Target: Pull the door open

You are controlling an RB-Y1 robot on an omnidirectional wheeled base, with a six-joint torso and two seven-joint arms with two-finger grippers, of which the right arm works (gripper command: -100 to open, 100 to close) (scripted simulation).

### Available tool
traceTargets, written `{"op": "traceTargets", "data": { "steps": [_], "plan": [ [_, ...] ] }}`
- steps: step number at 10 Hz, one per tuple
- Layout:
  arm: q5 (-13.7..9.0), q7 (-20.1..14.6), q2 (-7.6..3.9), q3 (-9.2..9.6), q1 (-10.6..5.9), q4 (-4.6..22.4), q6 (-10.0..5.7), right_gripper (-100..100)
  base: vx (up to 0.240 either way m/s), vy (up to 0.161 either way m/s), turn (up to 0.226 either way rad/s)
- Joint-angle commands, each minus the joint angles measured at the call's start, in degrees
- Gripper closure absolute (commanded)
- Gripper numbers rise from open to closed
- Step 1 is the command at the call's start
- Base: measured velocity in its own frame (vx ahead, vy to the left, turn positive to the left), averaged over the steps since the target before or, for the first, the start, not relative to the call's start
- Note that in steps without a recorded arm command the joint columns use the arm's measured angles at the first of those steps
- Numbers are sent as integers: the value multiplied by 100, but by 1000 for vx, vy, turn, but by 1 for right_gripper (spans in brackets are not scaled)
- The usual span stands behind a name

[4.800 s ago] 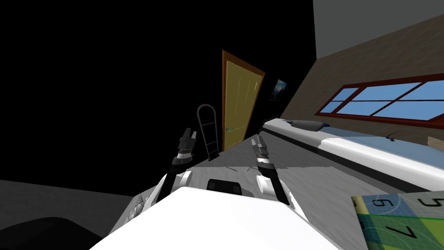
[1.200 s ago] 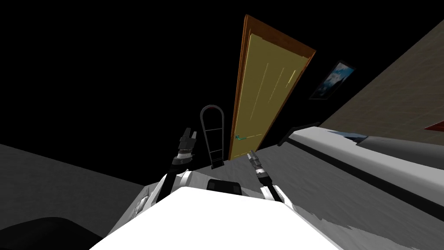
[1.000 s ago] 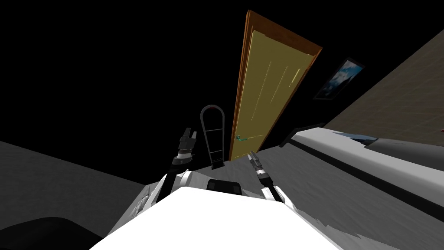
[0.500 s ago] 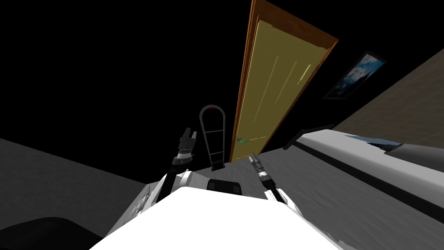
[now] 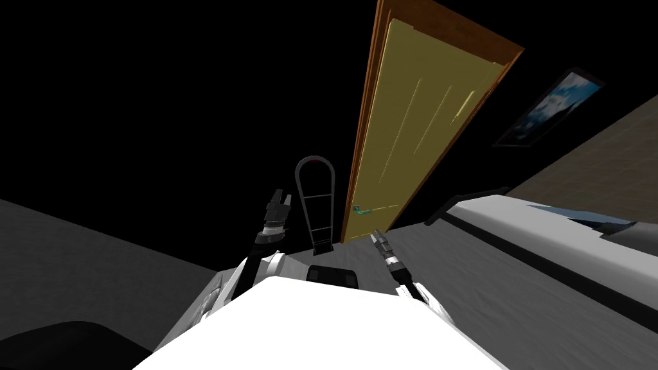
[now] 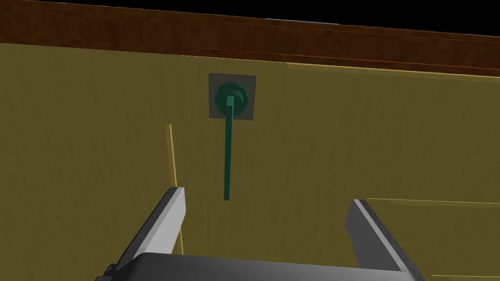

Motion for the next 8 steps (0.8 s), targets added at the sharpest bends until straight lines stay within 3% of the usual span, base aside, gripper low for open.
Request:
{"op": "traceTargets", "data": {
  "steps": [1, 7, 8],
  "plan": [
    [9, -57, -55, 8, -67, 271, -132, -100, 92, -24, 73],
    [36, -219, -218, 33, -265, 1000, -454, -100, 86, -22, 50],
    [31, -200, -204, 29, -271, 977, -439, -100, 41, -9, 17]
  ]
}}
